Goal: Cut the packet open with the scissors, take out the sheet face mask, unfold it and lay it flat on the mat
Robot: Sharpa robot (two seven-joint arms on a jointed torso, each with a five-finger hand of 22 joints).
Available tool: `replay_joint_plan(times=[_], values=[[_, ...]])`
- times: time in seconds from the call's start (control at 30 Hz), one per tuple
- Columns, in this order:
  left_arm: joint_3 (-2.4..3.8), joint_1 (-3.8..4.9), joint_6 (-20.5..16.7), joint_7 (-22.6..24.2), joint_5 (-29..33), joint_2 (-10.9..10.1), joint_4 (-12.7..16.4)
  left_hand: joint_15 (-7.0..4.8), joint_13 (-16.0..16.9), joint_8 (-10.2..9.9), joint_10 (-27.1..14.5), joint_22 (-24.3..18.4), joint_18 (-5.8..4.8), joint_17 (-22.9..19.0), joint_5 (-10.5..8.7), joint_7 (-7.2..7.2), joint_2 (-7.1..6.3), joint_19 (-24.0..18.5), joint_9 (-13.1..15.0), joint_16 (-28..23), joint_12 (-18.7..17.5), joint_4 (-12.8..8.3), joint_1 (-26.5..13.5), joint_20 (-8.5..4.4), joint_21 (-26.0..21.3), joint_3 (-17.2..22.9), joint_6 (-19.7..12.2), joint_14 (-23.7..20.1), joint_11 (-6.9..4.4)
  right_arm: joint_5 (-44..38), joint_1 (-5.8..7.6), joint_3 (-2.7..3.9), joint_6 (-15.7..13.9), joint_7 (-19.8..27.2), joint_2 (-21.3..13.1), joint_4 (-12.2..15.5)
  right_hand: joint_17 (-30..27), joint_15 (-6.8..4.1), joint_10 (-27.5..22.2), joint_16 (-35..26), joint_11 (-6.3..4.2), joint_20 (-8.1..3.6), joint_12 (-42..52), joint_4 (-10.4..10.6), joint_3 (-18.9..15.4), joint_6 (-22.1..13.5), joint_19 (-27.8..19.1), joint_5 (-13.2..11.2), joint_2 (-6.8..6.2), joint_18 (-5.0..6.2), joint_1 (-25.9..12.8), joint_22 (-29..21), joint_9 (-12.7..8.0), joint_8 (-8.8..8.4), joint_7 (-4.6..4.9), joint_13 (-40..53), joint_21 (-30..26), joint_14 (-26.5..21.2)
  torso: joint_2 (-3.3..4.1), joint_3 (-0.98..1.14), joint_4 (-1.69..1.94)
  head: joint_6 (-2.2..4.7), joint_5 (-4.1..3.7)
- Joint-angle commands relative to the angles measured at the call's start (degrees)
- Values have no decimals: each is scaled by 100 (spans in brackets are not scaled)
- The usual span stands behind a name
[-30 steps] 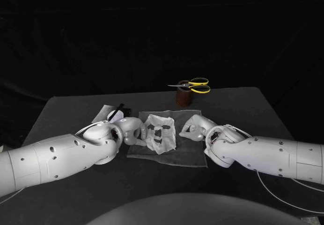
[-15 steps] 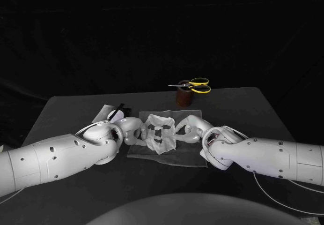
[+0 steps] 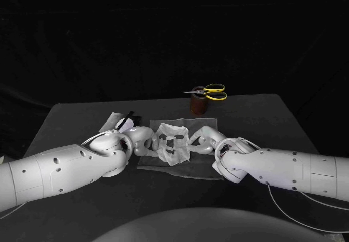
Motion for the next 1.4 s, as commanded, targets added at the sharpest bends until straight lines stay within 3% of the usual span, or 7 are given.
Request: replay_joint_plan(times=[0.03, 0.57, 1.0, 1.4], values=[[-9, -9, 153, -14, 11, 1, 15, -24, 7, 13, 33, 9, -42, 1285, -29, 6, 35, 31, 8, 19, 19, 7, 0, 8, 33, -23, -48, 525, 6, 90, -19, 3, 36, -181, 43, -36, 1510, -19, 612, 38, -48, -4, 18, -1, 30, 50, 32, -32, -6, 64, -52, 19, 12, 36, -12, 1566, 31, 610, 2, 0, -3, 0, 11], [-9, -9, 166, -19, 17, -11, 24, -23, 60, 18, 67, 17, -44, 1291, -29, 7, 49, 35, 10, 22, 56, 6, 4, 9, 39, -19, -55, 527, 7, -10, -58, 3, 97, -186, 126, -89, 1510, -49, 612, 38, -79, -33, 18, -6, 34, 101, 28, -218, -41, 65, -149, 20, 55, 89, -47, 1566, 15, 610, -2, 6, -7, 0, 29], [-9, -8, 195, -27, 33, -22, 28, -23, 60, 18, 67, 17, -44, 1291, -29, 7, 49, 35, 10, 22, 56, 6, 4, 9, 39, -19, -55, 527, 7, -672, -65, 4, -82, -154, 64, 22, 1510, -71, 612, 38, -110, -50, 18, -32, 49, 185, 44, -278, -46, 60, -157, 47, 95, 152, -87, 1566, 32, 610, -1, 8, -6, 0, 30], [-9, -8, 217, -29, 55, -21, 37, -23, 81, 23, 82, 24, -46, 1299, -29, 8, 57, 39, 11, 25, 74, 4, 8, 10, 44, -16, -59, 529, 7, -832, -68, 4, 51, -218, 86, 0, 1510, -81, 612, 38, -118, -59, 18, -32, 40, 195, 46, -314, -63, 60, -181, 52, 105, 163, -93, 1566, 33, 610, -1, 5, -5, 0, 20]])
